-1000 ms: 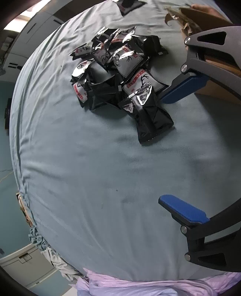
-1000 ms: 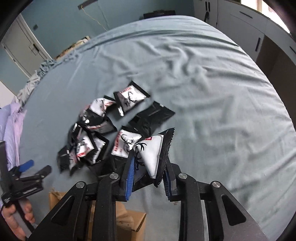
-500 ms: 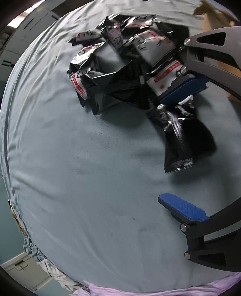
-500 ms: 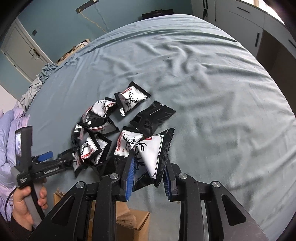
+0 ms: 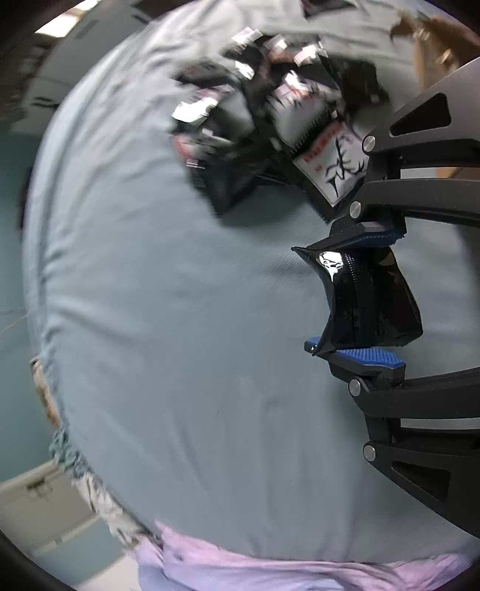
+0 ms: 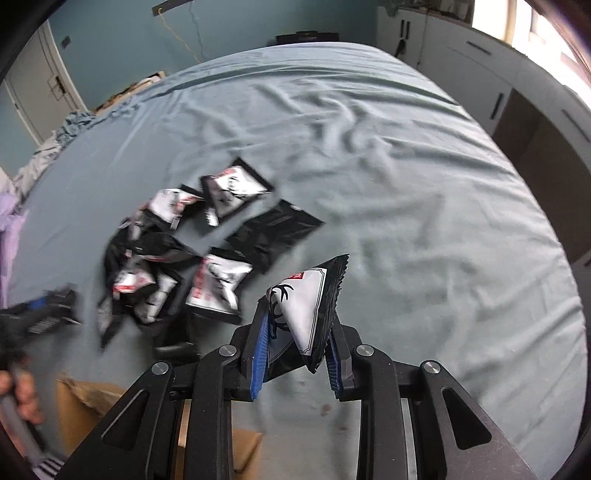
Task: Organize snacks
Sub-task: 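Grasp a black packet with the left gripper while the right gripper holds its packet, then drop the black packet into the box with the left gripper while the right gripper releases its packet there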
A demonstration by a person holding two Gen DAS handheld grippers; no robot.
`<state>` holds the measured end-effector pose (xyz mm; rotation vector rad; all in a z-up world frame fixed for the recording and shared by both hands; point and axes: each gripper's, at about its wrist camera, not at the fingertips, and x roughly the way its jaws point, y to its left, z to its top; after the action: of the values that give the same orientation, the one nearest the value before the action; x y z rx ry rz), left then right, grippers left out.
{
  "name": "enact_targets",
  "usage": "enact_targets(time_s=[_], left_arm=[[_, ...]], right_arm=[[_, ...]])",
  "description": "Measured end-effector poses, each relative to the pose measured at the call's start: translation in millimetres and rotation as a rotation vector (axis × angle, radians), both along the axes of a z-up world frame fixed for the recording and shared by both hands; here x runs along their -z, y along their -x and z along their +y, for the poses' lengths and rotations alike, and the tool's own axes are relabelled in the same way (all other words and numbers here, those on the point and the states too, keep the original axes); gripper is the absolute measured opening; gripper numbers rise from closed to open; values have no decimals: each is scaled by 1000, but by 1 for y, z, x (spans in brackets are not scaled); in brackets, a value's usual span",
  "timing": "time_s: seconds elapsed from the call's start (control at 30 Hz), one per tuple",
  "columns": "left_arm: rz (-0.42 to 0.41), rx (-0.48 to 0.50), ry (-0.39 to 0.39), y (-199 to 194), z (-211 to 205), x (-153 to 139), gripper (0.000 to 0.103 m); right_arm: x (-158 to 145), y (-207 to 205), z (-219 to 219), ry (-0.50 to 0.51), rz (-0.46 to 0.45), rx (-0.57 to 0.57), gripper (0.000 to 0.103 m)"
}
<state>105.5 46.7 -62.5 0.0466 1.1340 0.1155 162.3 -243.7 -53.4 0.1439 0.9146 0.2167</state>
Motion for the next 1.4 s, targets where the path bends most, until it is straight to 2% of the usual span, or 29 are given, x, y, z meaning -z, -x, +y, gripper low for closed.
enact_targets(time_s=[0.13,0.2,0.3,0.43,0.5,0.57,0.63,0.7,0.77,0.83,0.9,1.0,1.1,1.27,1.4], left_arm=[[-116,25,66,38,4,-42,42],[-221,99,12,65,-10,-66,42],[-305,245,-37,94,-31,-83,43],[-318,407,1,124,-57,-85,43],[-359,485,-2,145,-67,-92,43],[-379,547,0,150,-75,-97,43],[-353,585,15,154,-79,-95,45],[-308,613,-17,152,-90,-84,46],[-284,626,-27,149,-95,-78,49],[-300,617,-19,147,-94,-78,65],[-321,600,-6,147,-90,-81,70],[-335,568,-19,145,-86,-80,84],[-351,529,-57,140,-83,-80,84],[-367,452,-75,131,-72,-82,85],[-348,376,-91,120,-61,-79,88]], right_arm=[[0,13,-9,-12,5,23,25],[-6,24,-14,-10,-9,20,25],[-21,46,-24,6,-61,6,25],[-36,80,-42,-56,-105,-9,25],[-42,99,-50,-86,-126,-18,25],[-49,117,-54,-110,-157,-31,25],[-51,129,-60,-133,-183,-49,25],[-54,140,-62,-154,-212,-70,25],[-55,147,-63,-173,-228,-85,25],[-53,147,-63,-173,-229,-89,25],[-50,144,-61,-160,-224,-87,25],[-49,138,-56,-154,-208,-88,25],[-51,136,-51,-161,-206,-115,25],[-55,140,-43,-160,-228,-179,25],[-53,143,-32,-184,-209,-276,26]])
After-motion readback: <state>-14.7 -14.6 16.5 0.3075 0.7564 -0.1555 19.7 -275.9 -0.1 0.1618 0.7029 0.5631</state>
